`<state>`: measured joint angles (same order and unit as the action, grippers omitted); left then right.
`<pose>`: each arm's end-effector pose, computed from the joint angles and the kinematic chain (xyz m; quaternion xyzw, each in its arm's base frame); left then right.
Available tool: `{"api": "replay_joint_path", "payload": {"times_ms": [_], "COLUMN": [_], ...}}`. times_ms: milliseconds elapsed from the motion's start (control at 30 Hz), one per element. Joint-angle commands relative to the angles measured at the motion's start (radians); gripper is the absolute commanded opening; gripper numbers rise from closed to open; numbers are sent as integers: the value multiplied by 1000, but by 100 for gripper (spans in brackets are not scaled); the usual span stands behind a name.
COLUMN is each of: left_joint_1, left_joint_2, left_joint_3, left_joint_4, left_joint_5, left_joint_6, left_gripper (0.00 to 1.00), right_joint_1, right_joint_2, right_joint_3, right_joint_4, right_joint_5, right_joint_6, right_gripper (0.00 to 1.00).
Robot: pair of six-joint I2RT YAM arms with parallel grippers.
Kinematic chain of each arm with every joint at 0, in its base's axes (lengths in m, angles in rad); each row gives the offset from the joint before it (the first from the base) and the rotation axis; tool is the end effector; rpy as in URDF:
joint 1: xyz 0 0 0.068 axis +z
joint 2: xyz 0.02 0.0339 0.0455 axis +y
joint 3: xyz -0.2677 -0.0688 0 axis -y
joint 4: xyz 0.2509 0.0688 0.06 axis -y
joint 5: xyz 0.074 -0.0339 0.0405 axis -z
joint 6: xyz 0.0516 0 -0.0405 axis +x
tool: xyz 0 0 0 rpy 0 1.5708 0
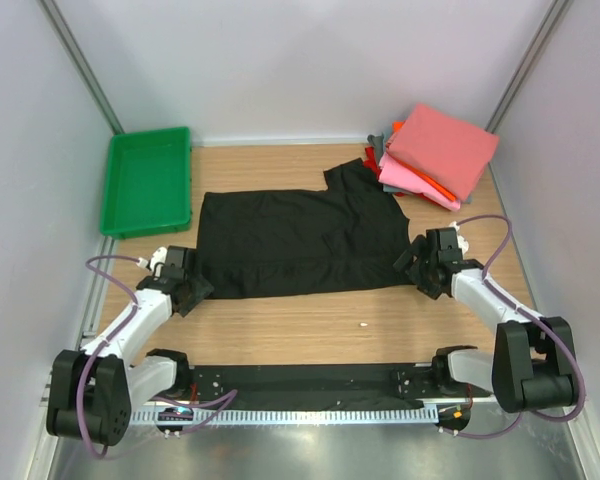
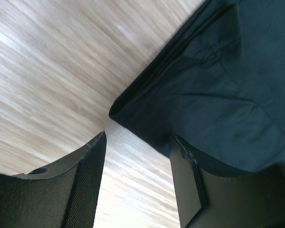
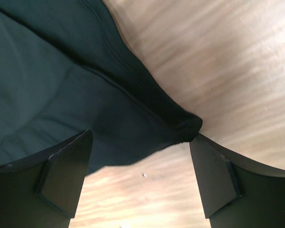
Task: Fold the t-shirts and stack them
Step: Fold the tshirt
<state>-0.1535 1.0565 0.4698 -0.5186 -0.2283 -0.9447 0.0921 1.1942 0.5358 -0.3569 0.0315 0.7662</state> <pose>0.1858 -0.0169 0.1466 -0.3968 0.8819 -0.0251 0.2533 0.2221 0.0189 0.1497 0.3221 0.9060 0.1003 0.2556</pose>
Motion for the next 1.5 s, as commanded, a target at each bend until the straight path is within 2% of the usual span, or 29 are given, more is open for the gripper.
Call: {"api": "replay_joint_path", "payload": {"times_ms": [0, 133, 167, 233, 267, 333, 367, 433, 467, 633, 700, 1000, 1167, 1300, 1467], "left_joint_1": [-3, -4, -3, -3, -3, -3, -3, -4, -3, -3, -3, -3, -29, -29, -29], "left_joint_2": [16, 25, 33, 52, 69, 79, 88, 91, 91, 62, -9, -259, -383, -447, -548], "left_joint_3": [3, 7, 12, 24, 29, 41, 44, 52, 55, 81, 76, 81, 79, 122, 170], "left_joint_4": [54, 54, 54, 54, 54, 57, 60, 74, 77, 20, -38, -270, -376, -464, -596], "left_joint_5": [-71, -109, -112, -118, -121, -131, -134, -144, -149, -154, -143, -88, -46, -8, 3], "left_joint_6": [-25, -55, -57, -62, -63, -65, -65, -57, -54, -57, -75, -169, -227, -273, -290], "left_gripper": [56, 52, 49, 44, 37, 29, 19, 9, 0, 0, 0, 0, 0, 0, 0], "right_joint_1": [-9, -9, -9, -9, -11, -9, -9, -9, -11, -9, -11, -9, -9, -9, -9], "right_joint_2": [50, 76, 80, 85, 84, 84, 82, 74, 68, 24, 5, -154, -244, -341, -476], "right_joint_3": [-45, -43, -42, -42, -40, -33, -27, -20, -17, -13, -5, -26, -49, -73, -60], "right_joint_4": [93, 124, 128, 134, 136, 125, 121, 99, 87, 33, -20, -154, -229, -284, -404], "right_joint_5": [16, -10, -13, -18, -15, -13, -9, -5, -4, 10, 27, -19, -102, -156, -142], "right_joint_6": [8, -2, -4, -11, -13, -25, -30, -42, -44, -48, -41, -11, -18, 21, 39], "right_gripper": [87, 69, 58, 45, 35, 31, 29, 25, 22, 17, 17, 25, 30, 32, 34]}}
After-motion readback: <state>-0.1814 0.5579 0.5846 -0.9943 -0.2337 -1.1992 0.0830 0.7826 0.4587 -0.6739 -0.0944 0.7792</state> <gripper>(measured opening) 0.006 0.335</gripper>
